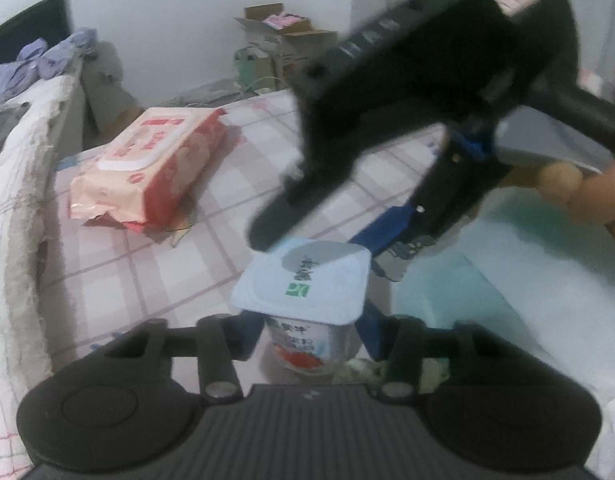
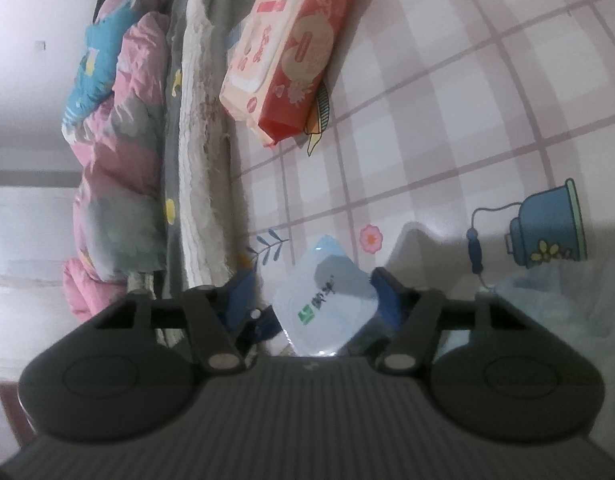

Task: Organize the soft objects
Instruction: 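Grasp the yogurt cup with the right tool from the left tool, then carry the white yogurt cup over the box with the right tool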

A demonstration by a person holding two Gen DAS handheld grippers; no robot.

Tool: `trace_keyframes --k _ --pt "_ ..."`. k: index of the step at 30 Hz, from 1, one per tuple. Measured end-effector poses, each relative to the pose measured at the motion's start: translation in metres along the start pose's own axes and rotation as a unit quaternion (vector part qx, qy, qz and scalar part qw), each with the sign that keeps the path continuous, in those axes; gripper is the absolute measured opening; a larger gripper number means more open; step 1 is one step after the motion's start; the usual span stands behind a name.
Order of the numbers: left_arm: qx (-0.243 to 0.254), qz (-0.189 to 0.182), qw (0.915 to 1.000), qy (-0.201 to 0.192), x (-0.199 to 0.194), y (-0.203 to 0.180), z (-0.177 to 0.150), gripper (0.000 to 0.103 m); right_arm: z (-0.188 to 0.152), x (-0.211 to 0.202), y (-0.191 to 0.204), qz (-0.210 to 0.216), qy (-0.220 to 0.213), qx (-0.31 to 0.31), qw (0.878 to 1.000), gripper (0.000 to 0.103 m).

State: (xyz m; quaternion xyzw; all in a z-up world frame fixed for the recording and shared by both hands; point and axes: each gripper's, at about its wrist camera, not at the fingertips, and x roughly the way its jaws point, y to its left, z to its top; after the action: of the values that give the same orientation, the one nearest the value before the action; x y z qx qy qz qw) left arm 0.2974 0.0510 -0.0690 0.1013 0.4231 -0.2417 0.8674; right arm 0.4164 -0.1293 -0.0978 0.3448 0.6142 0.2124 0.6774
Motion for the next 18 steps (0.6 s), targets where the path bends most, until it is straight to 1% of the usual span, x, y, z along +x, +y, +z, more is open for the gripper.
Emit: trace_keyframes --k 1,3,6,9,12,15,18 --pt "-0.009 -0.003 1.0 0.001 -0.001 0.003 0.0 0.049 -0.001 0.0 0.001 -0.004 -0.001 -0.006 1.0 0.054" --pt "-0.012 -0.002 0.9999 -0.002 -0.006 0.005 0.0 0.049 -0.002 -0.002 0.002 -0.007 -0.002 -0.011 1.0 0.045" --pt "-0.004 0.01 0.9999 -0.012 -0.019 0.002 0.0 0.049 -0.007 -0.008 0.009 -0.003 -0.005 -0.019 1.0 0.039" --pt "-0.007 0.016 0.9996 -0.021 -0.039 -0.003 0.004 0.048 -0.015 -0.019 0.021 0.003 -0.01 -0.036 0.999 0.038" --pt "-0.005 0.024 0.9991 -0.034 -0.062 -0.012 0.012 0.048 -0.029 -0.039 0.037 0.012 -0.02 -0.059 0.998 0.038" --pt "-0.001 0.028 0.9986 -0.044 -0.09 -0.03 0.02 0.048 -0.046 -0.068 0.048 0.028 -0.033 -0.073 0.996 0.038" --pt "0.005 0.023 0.9983 -0.054 -0.113 -0.052 0.028 0.048 -0.066 -0.103 0.054 0.039 -0.051 -0.087 0.994 0.039"
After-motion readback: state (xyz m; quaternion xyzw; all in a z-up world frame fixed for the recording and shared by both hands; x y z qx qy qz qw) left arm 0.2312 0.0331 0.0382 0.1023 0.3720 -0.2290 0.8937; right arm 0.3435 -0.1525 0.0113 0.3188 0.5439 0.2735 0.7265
